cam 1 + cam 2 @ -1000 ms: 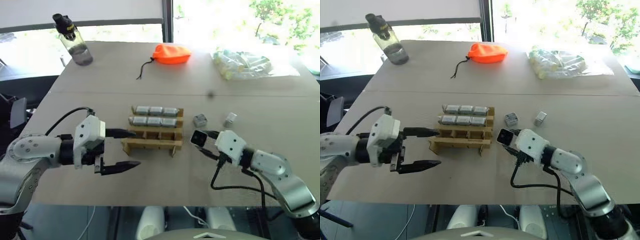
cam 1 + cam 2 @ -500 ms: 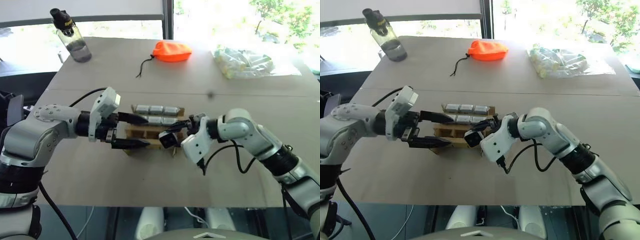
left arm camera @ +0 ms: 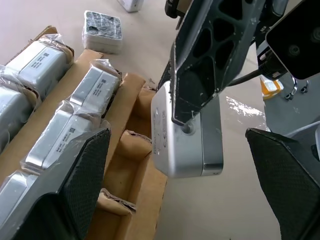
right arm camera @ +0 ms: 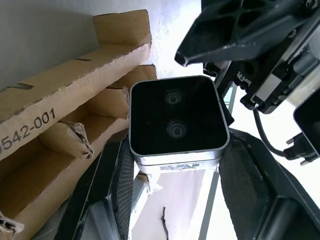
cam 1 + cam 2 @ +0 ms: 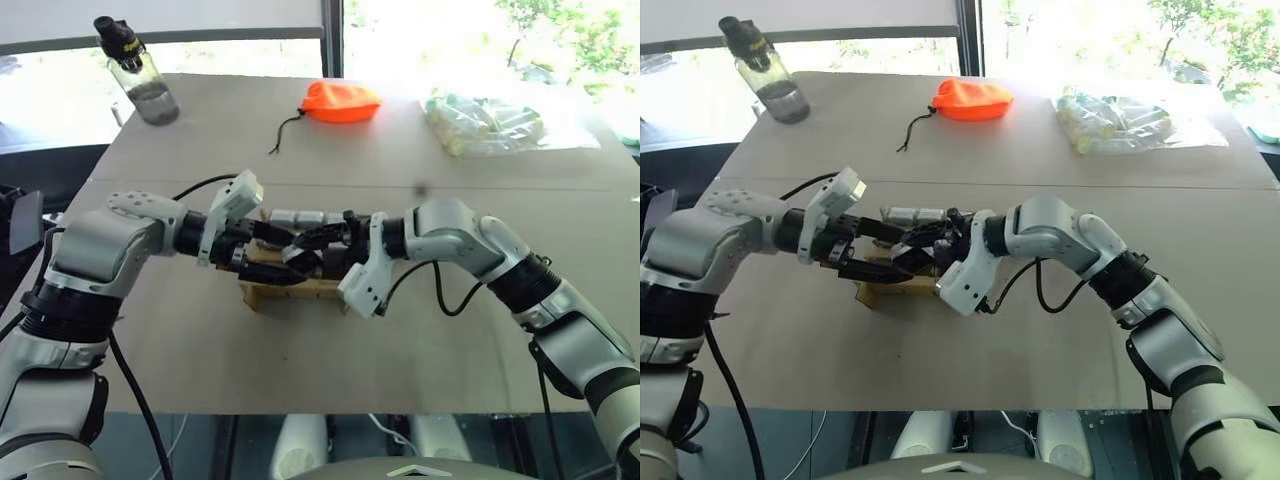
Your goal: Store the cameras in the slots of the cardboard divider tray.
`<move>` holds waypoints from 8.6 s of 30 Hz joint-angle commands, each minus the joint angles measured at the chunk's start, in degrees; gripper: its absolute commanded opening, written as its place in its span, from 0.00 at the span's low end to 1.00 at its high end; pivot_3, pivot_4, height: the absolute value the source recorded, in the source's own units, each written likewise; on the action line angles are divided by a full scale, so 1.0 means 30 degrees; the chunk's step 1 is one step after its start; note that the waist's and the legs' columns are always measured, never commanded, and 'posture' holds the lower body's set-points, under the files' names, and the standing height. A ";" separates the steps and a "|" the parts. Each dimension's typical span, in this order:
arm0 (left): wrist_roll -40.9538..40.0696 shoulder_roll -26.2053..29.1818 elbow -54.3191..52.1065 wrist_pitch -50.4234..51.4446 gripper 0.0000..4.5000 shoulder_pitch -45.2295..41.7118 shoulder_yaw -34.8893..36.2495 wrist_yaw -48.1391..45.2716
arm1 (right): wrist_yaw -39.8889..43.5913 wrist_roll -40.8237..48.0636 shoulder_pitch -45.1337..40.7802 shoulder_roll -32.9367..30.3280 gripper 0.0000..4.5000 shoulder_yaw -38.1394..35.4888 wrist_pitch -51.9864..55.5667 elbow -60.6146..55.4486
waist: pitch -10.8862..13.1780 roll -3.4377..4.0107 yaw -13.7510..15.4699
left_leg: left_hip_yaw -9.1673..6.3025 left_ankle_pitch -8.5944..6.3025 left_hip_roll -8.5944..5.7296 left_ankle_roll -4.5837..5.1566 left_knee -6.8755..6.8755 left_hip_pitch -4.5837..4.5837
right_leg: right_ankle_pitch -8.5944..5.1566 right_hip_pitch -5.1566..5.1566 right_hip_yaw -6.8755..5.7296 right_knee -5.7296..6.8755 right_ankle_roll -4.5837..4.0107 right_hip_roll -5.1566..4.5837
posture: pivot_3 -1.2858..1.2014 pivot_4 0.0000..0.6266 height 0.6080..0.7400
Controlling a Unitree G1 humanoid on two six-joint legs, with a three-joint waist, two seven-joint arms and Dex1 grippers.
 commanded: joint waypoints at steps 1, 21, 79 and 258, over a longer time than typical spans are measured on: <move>0.0040 -0.0085 -0.0150 0.0000 1.00 -0.0543 0.0105 -0.0485 | -0.0122 0.0184 -0.0191 0.0225 0.42 -0.0206 -0.0063 -0.0344 | 0.0000 0.0000 -0.0088 | -0.0001 0.0003 0.0000 -0.0005 0.0001 0.0000 | 0.0000 0.0000 0.0000 0.0004 0.0000 0.0000 | 0.52 0.24 0.89; 0.0691 -0.0204 -0.0514 -0.0045 0.18 -0.0365 0.0157 -0.0927 | 0.2080 0.2660 0.0997 0.0311 0.83 -0.0339 0.1982 -0.1231 | -0.0001 -0.0001 -0.0191 | 0.0005 0.0006 0.0014 -0.0009 0.0000 0.0015 | 0.0001 0.0001 0.0017 0.0020 -0.0003 -0.0004 | 0.52 0.24 0.89; 0.7947 -0.1643 0.9817 -1.7311 0.18 -0.2112 -0.1400 -0.3909 | 0.5999 2.0109 2.1035 -0.0401 1.00 -1.0999 1.2504 -1.1288 | -0.0036 -0.0060 0.0372 | -0.0038 0.0001 0.0014 0.0013 0.0051 0.0104 | -0.0001 0.0034 0.0080 0.0138 0.0000 0.0027 | 0.52 0.24 0.89; -0.0614 0.1811 -0.3974 -0.7062 1.00 1.2430 1.1930 0.1325 | -0.9225 1.1243 1.2433 0.6887 0.98 -0.7849 2.4211 -0.7298 | -0.0029 -0.0092 -0.0283 | 0.0084 0.0002 0.0040 -0.0008 -0.0077 0.0058 | -0.0001 -0.0167 0.0235 0.0188 -0.0009 -0.0026 | 0.52 0.24 0.89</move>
